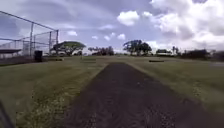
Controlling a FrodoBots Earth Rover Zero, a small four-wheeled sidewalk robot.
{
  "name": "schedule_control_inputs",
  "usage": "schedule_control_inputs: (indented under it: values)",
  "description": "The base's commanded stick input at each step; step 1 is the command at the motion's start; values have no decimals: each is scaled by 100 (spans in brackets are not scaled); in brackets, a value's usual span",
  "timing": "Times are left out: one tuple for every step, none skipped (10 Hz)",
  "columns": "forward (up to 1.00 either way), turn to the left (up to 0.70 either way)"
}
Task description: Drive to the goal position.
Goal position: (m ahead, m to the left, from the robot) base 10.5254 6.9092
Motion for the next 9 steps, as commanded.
schedule_control_inputs:
  values:
    - [70,0]
    - [70,0]
    - [70,-18]
    - [70,-29]
    - [70,-31]
    - [70,-12]
    - [70,0]
    - [70,0]
    - [70,0]
